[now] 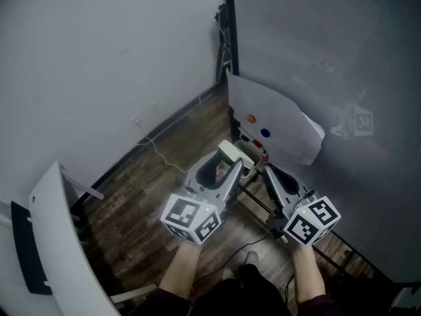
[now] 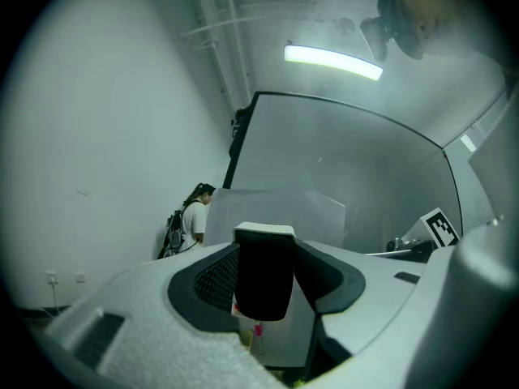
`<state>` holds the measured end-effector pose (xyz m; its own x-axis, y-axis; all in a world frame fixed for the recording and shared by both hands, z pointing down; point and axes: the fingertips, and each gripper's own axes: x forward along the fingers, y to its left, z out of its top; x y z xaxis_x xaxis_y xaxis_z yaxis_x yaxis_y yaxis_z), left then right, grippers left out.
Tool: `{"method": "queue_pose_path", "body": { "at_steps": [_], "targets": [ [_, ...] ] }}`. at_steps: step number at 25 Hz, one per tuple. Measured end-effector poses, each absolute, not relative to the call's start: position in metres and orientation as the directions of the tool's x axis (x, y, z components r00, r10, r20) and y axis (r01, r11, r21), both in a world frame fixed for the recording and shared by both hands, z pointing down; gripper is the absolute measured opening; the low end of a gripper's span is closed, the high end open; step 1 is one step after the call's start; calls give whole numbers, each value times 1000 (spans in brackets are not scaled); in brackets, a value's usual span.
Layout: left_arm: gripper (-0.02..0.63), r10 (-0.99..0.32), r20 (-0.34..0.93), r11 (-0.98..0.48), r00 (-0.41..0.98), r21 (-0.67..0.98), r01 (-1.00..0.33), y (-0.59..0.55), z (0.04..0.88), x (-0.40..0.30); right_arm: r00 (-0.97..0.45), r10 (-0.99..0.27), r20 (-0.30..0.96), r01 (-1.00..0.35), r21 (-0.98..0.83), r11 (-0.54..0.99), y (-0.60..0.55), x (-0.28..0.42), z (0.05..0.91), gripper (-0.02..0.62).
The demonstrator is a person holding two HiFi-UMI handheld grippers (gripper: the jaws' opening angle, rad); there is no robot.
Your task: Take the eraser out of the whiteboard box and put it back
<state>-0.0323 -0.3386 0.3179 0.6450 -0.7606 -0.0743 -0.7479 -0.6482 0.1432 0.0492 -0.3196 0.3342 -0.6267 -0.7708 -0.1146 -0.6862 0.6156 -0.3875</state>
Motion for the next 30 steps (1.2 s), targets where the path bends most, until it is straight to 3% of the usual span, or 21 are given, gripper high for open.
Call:
{"method": "queue_pose_path", "body": {
  "at_steps": [30],
  "targets": [
    [198, -777, 107, -607, 621, 137, -783, -421, 478, -23, -651, -759, -23, -652, -496, 574, -367, 46, 448, 3]
  ]
}}
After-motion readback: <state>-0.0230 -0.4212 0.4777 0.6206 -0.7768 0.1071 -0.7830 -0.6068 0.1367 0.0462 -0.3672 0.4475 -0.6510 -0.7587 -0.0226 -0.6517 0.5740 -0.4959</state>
